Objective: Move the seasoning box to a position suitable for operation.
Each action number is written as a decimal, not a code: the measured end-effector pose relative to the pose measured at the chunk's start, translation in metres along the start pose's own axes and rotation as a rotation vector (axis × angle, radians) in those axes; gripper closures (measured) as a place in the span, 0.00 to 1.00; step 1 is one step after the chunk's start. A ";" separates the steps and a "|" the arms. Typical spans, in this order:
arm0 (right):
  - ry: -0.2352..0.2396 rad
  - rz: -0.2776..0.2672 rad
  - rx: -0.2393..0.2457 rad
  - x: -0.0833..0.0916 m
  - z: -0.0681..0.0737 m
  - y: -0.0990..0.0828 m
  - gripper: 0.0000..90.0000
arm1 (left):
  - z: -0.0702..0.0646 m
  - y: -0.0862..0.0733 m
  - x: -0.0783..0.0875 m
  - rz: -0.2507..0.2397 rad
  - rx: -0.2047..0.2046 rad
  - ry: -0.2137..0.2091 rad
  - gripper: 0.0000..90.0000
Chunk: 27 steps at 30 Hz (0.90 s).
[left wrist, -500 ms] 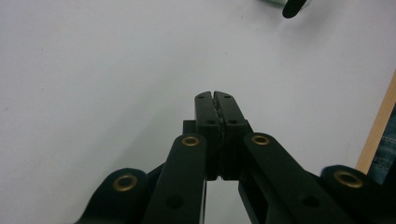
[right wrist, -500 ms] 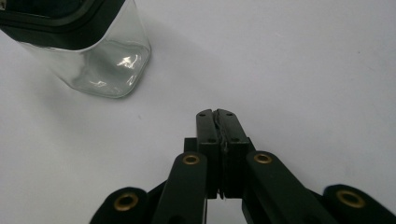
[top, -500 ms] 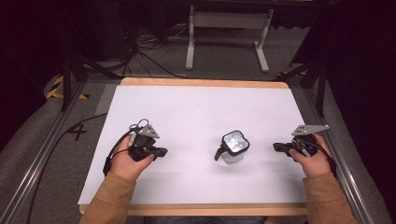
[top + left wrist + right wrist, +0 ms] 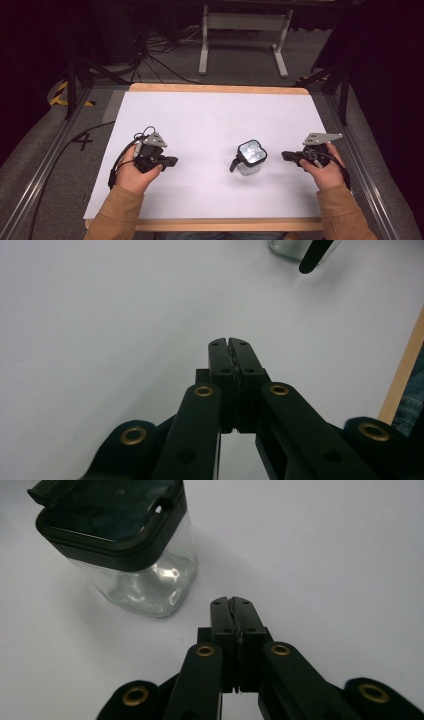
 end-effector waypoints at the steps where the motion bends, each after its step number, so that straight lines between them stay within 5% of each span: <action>1: 0.005 0.000 0.003 -0.002 0.001 0.002 0.99 | -0.001 0.000 0.000 -0.007 -0.001 0.002 0.99; 27: 0.011 -0.002 0.021 -0.013 0.004 0.008 0.99 | -0.007 -0.001 0.001 -0.013 -0.018 -0.002 0.99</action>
Point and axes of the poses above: each handheld gripper's, and its own axes: x roughly backward along the jaws, y roughly out of its top, z roughly to its left, the point moved 2 cm from there along -x, roughly forward along the jaws, and after that the axes turned 2 degrees about x, right-handed, at the moved point
